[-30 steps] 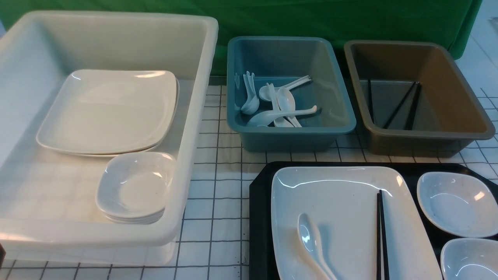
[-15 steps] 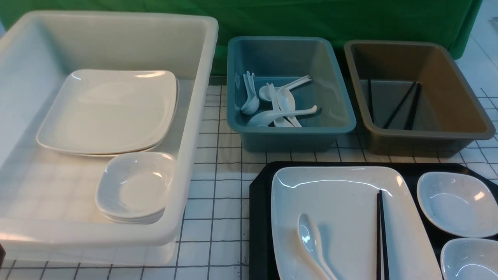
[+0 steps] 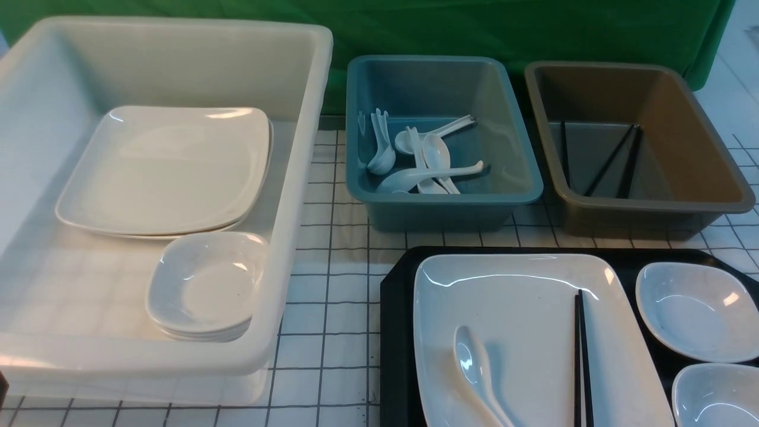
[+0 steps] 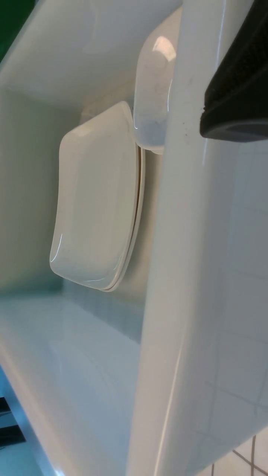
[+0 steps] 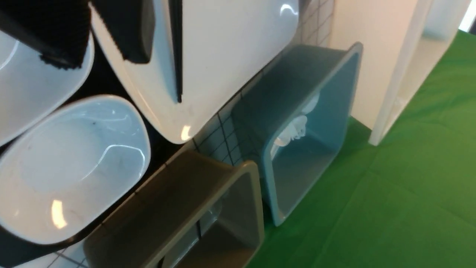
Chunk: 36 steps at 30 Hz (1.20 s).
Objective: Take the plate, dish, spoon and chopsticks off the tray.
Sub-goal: Use the right arm to grab a pair of chopsticks from the plate
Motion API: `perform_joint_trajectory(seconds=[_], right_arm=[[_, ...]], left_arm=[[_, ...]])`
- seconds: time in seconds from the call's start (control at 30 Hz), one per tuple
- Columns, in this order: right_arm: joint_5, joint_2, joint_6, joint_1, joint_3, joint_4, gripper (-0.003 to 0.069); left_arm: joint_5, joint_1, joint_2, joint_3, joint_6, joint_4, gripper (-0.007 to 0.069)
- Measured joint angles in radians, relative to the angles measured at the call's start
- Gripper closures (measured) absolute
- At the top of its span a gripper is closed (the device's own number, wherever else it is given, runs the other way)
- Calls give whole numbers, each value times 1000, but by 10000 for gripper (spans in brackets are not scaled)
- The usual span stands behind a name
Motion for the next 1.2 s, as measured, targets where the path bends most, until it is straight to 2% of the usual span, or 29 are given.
perform_joint_trajectory(seconds=[0.1, 0.17, 0.23, 0.3, 0.33, 0.4, 0.53, 0.63, 0.7, 0.9, 1.07, 1.13, 1.17, 1.2], right_arm=[[-40, 0, -25, 0, -7, 4, 417], [-75, 3, -98, 0, -76, 7, 445], [-73, 23, -184, 0, -151, 7, 503], [-6, 88, -315, 0, -280, 10, 606], [4, 96, -326, 0, -280, 10, 611], [167, 209, -439, 0, -405, 10, 629], [567, 470, -559, 0, -564, 14, 622], [766, 686, -589, 0, -597, 15, 598], [830, 820, -605, 0, -602, 20, 561], [842, 1105, -696, 14, -639, 81, 378], [814, 1240, -711, 127, -743, 93, 291], [809, 1300, -647, 204, -806, 25, 273], [809, 1301, -639, 211, -811, 15, 272], [806, 1337, -570, 269, -848, -71, 267]], left_arm=[[0, 0, 0, 0, 1, 0, 603], [0, 0, 0, 0, 0, 0, 603], [0, 0, 0, 0, 0, 0, 603], [0, 0, 0, 0, 0, 0, 603], [0, 0, 0, 0, 0, 0, 603], [0, 0, 0, 0, 0, 0, 603], [0, 0, 0, 0, 0, 0, 603], [0, 0, 0, 0, 0, 0, 603], [0, 0, 0, 0, 0, 0, 603], [0, 0, 0, 0, 0, 0, 603], [0, 0, 0, 0, 0, 0, 603], [0, 0, 0, 0, 0, 0, 603], [0, 0, 0, 0, 0, 0, 603], [0, 0, 0, 0, 0, 0, 603]])
